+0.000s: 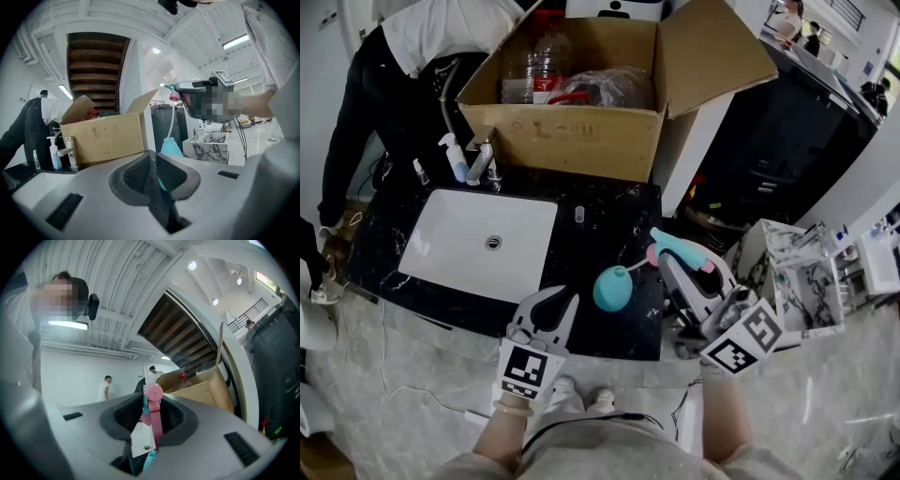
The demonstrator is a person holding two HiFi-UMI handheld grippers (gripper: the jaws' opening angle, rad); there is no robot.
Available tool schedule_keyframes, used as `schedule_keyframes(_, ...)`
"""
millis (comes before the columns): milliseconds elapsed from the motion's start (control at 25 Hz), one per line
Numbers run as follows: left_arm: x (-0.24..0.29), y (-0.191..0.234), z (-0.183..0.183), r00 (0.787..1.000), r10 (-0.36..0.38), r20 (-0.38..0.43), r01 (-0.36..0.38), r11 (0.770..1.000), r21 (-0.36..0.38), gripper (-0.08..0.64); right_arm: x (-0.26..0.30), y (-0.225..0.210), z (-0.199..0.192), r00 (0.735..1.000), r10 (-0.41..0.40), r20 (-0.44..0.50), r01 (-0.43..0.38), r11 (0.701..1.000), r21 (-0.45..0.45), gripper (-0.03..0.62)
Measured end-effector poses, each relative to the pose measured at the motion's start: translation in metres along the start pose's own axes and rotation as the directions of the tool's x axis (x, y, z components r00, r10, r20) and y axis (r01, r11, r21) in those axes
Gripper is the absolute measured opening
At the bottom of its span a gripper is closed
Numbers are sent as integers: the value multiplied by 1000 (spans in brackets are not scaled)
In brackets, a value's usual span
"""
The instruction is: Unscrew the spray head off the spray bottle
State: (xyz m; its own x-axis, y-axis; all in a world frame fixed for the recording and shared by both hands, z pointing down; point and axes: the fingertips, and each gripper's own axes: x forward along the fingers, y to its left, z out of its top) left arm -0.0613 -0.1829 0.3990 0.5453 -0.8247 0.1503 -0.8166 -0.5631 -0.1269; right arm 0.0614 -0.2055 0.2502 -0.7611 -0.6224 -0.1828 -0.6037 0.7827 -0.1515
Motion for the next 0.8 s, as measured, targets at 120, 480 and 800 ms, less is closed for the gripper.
schedule_keyframes(120,-3,1,-1,1000,8,-6,-8,1000,-10,48,-1,2,4,1000,5,2,-5,1000,-8,95)
schedule_keyframes(480,-13,2,5,999,41,8,-41,999,-17,17,-10,7,14,1000,-3,16,4,1000,-22,95)
schedule_keyframes(800,-25,14,12,993,109,48,-105,992,-77,5,-26,6,23,999,-28,39,29,999,-28,95)
